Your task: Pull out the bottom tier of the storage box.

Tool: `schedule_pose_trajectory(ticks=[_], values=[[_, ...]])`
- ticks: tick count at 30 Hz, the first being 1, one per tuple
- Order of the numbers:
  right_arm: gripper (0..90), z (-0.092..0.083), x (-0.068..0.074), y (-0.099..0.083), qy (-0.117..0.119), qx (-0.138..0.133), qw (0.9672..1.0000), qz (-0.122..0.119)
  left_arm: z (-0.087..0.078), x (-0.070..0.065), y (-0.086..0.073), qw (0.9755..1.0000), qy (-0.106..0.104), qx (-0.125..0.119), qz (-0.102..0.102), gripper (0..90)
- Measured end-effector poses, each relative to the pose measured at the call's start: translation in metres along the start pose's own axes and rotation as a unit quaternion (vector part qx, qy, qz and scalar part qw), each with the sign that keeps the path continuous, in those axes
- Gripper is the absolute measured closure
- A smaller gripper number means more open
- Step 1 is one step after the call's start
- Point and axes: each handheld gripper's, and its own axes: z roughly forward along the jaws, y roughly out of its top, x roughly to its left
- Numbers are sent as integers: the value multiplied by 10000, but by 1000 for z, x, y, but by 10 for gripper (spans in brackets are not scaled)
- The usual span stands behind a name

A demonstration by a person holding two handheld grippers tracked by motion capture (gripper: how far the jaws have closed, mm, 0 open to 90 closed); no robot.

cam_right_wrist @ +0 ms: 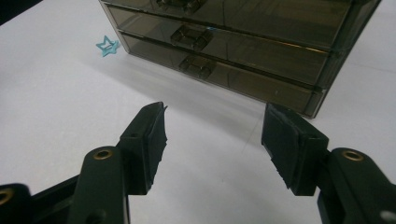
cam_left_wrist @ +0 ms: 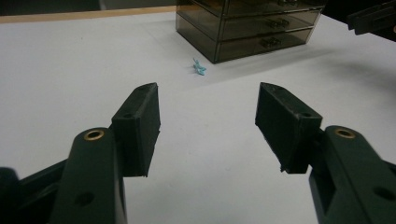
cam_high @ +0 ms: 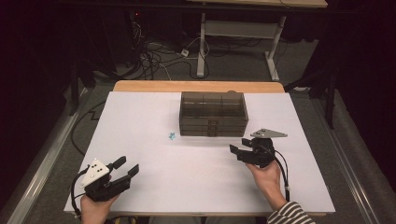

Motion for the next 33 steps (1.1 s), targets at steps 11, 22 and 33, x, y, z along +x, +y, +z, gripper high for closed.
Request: schedule_pose_trajectory(ticks=[11, 22, 33], values=[[446, 27, -4, 16, 163, 523, 9981, 280, -3, 4, 1, 9994, -58, 241, 260, 390], [502, 55, -6, 26, 332, 827, 9942, 602, 1, 2, 1, 10000, -10, -1, -70, 390], [469, 78, 9, 43, 6, 1218, 9895, 779, 0, 1, 1, 10000, -39, 8, -67, 390]])
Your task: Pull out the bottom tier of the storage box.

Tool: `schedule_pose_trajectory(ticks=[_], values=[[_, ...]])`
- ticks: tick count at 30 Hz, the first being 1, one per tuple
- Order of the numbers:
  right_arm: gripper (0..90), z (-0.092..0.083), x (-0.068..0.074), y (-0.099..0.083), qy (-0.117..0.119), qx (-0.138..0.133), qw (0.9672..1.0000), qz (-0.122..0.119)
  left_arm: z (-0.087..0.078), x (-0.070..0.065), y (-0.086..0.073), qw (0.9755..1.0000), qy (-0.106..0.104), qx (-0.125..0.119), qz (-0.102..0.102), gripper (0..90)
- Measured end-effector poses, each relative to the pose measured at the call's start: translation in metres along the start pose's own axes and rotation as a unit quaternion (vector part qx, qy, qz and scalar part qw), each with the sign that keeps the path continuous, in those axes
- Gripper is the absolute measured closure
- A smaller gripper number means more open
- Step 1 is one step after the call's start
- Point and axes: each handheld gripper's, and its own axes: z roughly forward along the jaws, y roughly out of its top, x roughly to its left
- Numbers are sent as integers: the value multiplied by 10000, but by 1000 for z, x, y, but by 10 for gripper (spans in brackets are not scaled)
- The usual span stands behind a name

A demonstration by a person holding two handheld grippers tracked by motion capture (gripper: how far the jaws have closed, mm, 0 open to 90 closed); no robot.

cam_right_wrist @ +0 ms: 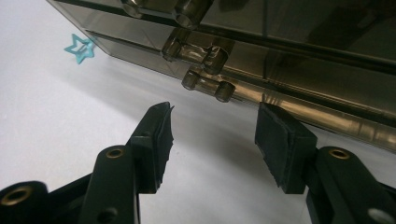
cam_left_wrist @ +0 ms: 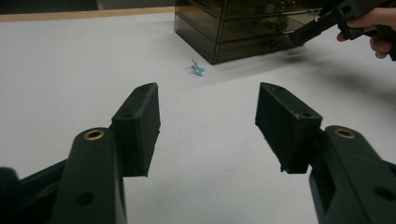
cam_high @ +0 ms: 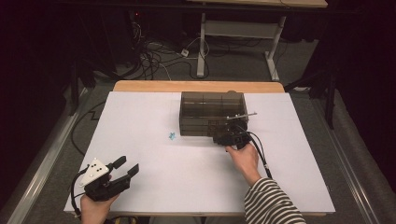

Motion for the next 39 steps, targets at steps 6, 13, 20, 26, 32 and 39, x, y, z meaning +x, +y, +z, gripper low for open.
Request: schedule_pose_trajectory(ticks=[6, 13, 20, 26, 32, 39], values=[[477, 9, 6, 3, -107, 162, 9998, 97, 0, -1, -1, 10000, -24, 13, 40, 390], [480, 15, 10, 8, -115, 203, 9988, 423, 0, -1, -1, 10000, -18, 12, 54, 390], [495, 19, 11, 11, -182, 314, 9972, 651, 0, -1, -1, 10000, -27, 9, 49, 390], [511, 23, 14, 12, -302, 338, 9971, 611, -1, -1, -1, 10000, -33, 9, 49, 390], [533, 24, 17, 14, -376, 319, 9967, 652, 0, -2, -1, 10000, -45, 20, 32, 390], [536, 28, 18, 14, -456, 359, 9951, 795, 0, -2, -1, 10000, -56, 15, 26, 390]])
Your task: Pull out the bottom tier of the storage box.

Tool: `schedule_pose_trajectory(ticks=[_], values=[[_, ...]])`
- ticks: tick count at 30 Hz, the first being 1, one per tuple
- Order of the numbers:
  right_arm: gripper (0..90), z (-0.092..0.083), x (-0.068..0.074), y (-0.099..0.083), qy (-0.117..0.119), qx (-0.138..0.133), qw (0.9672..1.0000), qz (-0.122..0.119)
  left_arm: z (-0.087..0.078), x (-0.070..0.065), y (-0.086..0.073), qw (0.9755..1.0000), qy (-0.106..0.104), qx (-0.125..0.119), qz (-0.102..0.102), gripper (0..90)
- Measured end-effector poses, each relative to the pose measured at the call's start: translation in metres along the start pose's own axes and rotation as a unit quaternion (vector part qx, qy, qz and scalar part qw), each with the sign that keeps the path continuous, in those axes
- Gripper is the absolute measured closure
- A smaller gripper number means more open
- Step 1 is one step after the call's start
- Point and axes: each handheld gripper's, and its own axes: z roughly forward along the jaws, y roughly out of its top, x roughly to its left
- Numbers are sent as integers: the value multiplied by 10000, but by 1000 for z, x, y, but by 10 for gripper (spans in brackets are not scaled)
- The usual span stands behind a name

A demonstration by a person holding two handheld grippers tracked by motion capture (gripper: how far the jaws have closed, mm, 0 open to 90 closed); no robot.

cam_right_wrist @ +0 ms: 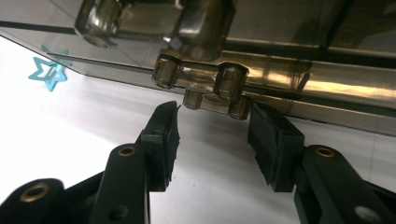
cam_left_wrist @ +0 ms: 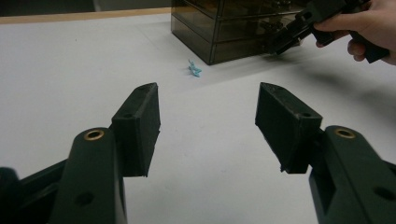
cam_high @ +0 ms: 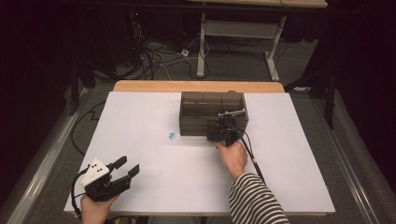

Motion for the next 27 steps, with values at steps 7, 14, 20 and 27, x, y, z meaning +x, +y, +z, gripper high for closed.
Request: schedule_pose_trajectory(ticks=[7, 14, 20, 27], values=[[544, 4, 4, -2, -93, -13, 9999, 87, 0, 0, 0, 10000, -7, 4, 2, 390], [580, 4, 6, -3, -229, -29, 9997, 89, 0, 0, 0, 10000, -15, 7, 5, 390], [531, 5, 9, -4, -254, -80, 9995, 138, 0, 0, 0, 10000, -14, 7, 8, 390], [563, 8, 12, -4, -395, -117, 9989, 240, 0, 0, 0, 10000, -22, 9, 8, 390]])
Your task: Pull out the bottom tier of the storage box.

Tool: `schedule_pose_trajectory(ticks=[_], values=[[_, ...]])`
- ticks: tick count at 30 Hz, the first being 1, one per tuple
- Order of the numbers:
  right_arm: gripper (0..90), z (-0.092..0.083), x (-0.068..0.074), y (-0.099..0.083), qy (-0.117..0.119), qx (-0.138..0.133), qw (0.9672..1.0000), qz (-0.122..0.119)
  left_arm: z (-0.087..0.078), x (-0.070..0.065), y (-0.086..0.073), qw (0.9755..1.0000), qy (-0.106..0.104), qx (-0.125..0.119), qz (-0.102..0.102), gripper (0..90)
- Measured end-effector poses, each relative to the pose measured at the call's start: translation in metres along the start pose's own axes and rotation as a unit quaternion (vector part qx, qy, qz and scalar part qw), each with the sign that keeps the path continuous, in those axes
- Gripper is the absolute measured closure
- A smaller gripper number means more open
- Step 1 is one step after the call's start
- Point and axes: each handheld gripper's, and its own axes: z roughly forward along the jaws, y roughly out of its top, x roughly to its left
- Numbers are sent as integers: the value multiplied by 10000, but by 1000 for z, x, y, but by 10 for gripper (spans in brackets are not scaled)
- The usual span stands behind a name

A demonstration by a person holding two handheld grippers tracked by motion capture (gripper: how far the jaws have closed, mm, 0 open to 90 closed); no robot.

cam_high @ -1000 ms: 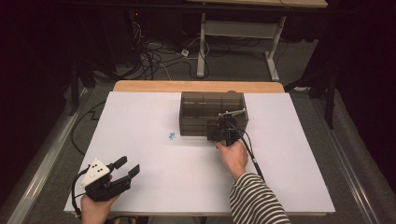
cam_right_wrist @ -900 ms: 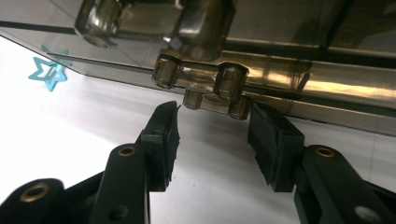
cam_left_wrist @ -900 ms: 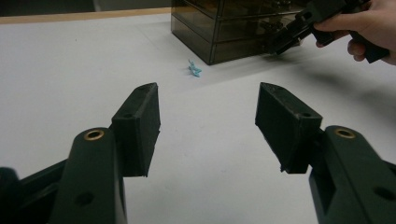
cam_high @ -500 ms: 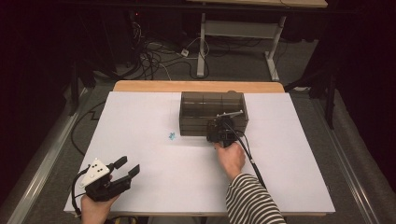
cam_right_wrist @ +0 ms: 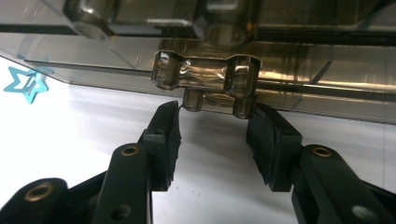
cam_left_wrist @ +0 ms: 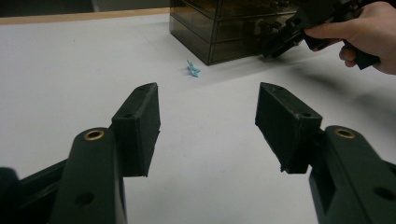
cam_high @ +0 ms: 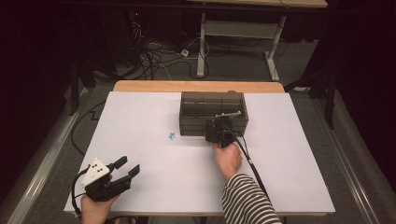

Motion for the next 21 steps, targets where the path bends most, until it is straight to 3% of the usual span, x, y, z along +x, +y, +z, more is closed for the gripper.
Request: schedule_pose_trajectory(ticks=[7, 12, 21], values=[[574, 0, 3, -1, -136, -45, 9999, 14, 0, 0, 0, 10000, -5, 0, -3, 390], [554, 1, 2, -1, -96, -68, 9999, 80, 0, 0, 0, 10000, -6, 0, -4, 390], [581, 1, 4, -2, -193, -87, 9998, -20, 0, 0, 0, 10000, -12, 2, -1, 390]])
